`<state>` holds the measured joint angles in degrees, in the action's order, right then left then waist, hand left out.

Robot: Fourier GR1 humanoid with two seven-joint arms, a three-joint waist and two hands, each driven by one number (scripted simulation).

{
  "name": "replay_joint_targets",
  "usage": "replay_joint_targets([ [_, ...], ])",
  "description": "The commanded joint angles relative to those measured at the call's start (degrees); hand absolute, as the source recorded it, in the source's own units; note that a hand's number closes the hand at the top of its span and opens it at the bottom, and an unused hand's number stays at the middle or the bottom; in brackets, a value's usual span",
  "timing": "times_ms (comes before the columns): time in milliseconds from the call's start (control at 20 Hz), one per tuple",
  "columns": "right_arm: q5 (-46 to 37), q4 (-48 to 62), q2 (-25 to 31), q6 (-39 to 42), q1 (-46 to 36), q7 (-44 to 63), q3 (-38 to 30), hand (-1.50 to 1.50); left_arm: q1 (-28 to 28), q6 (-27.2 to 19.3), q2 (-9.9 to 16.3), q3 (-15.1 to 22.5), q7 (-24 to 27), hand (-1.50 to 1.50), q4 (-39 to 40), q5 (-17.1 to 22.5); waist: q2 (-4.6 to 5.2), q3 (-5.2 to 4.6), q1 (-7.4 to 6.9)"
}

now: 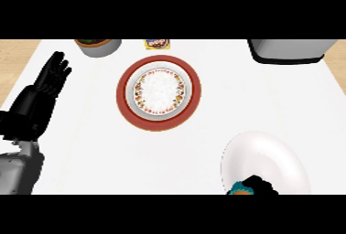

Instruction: Pick the cupcake from the plate and place it in the plate

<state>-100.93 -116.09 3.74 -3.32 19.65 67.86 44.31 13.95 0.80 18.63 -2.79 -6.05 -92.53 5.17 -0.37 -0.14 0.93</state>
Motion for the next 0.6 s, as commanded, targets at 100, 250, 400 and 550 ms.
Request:
replay_joint_targets([
  [100,-1.26,-4.22,-3.46,-3.69,-9.78,9.09,8.08,1.50,1.12,0.65,0.14,0.23,-1.40,0.00,-0.30,0.37,0.24,0.10,-1.50],
  [250,1.23,-3.52,-3.35,-4.68,-12.64,7.47,7.59,1.50,2.19,1.37,0.66,-0.10,-2.24,0.00,-0.42,1.09,0.50,0.15,-2.25],
  [400,2.22,-1.48,-3.25,-5.01,-15.02,7.33,7.05,1.50,2.44,0.47,-1.16,1.58,-1.07,0.00,0.25,-0.17,0.84,0.13,-2.26],
  [550,4.63,-0.52,-3.20,-4.05,-17.99,5.98,5.16,1.50,3.87,0.57,-0.75,1.36,-0.74,0.00,0.70,-0.52,1.18,0.10,-2.74],
])
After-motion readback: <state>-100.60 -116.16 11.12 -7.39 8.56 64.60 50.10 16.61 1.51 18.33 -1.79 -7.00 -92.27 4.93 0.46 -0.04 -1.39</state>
